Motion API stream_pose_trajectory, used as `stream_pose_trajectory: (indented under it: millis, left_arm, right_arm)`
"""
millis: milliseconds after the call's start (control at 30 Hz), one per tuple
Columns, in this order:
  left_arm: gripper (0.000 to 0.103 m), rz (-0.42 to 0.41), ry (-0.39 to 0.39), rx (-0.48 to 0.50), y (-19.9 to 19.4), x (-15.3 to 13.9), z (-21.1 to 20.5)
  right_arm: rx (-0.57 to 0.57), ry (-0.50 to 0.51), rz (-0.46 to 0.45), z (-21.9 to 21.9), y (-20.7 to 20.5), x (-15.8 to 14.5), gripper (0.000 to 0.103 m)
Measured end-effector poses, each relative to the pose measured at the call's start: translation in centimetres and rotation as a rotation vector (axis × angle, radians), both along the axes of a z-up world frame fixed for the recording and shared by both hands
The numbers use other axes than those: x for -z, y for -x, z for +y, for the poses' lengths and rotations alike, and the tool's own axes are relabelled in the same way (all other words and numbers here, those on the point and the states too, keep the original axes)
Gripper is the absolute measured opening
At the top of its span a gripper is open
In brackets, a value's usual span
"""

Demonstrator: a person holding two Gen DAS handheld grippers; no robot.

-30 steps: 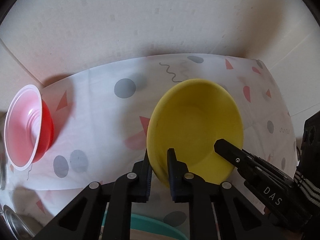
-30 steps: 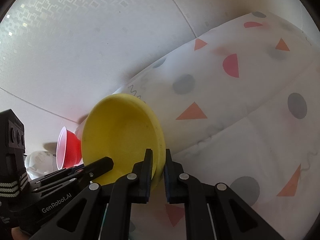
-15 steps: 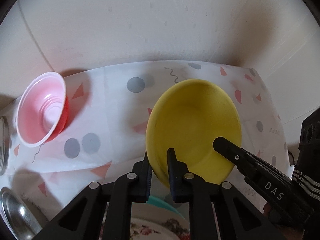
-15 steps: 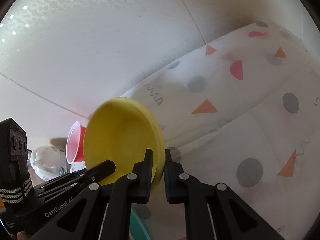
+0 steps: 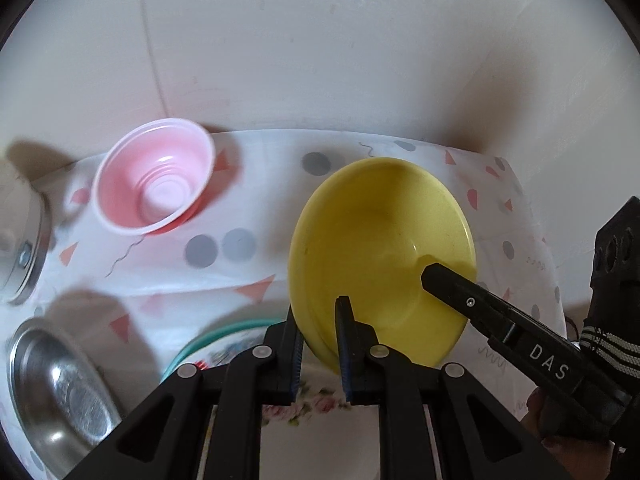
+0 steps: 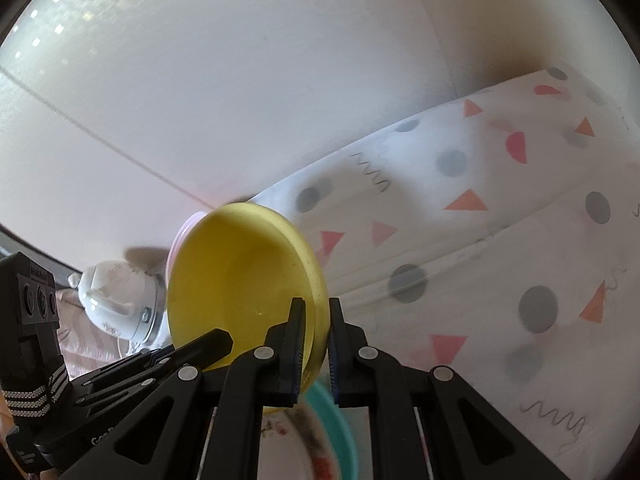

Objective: Organize plates and bowls
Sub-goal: 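Carry the yellow bowl with both grippers and lower it into the steel bowl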

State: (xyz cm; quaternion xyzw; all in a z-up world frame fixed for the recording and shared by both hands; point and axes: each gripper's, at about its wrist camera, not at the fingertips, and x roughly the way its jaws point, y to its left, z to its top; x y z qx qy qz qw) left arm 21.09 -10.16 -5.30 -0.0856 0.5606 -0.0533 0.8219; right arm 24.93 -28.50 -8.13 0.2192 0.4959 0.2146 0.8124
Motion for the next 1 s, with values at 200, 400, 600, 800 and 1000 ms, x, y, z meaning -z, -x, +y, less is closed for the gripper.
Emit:
stream_pose_trajectory:
  millis: [200,400,600,800,1000]
  left_arm:
    - [0.016,-0.022,0.014,-0.046,2.7,-0.9,2.7]
    - [0.016,-0.035,0.037,-0.11,6.1,-1.5,6.4]
    - [0.016,-0.023,0.061,-0.184,9.2,-1.2,10.5]
    - [0.016,-0.01,0.081,-0.279,12.1,-0.7,15.0]
    - [0.016,0.001,0.086,-0.363,14.6,-0.1,18.6]
  right_arm:
    - [-0.047,0.002,-0.028,2.7,1.5,-1.1,0.01]
    - [-0.106,0.006,-0.041,6.1,3.6,-2.0,0.01]
    - [-0.184,0.021,-0.043,10.6,5.4,-2.4,0.01]
    - [-0.284,0.04,-0.046,15.1,7.6,-2.8,0.01]
    - [-0.38,0.059,-0.034,19.5,8.8,-2.5,0.01]
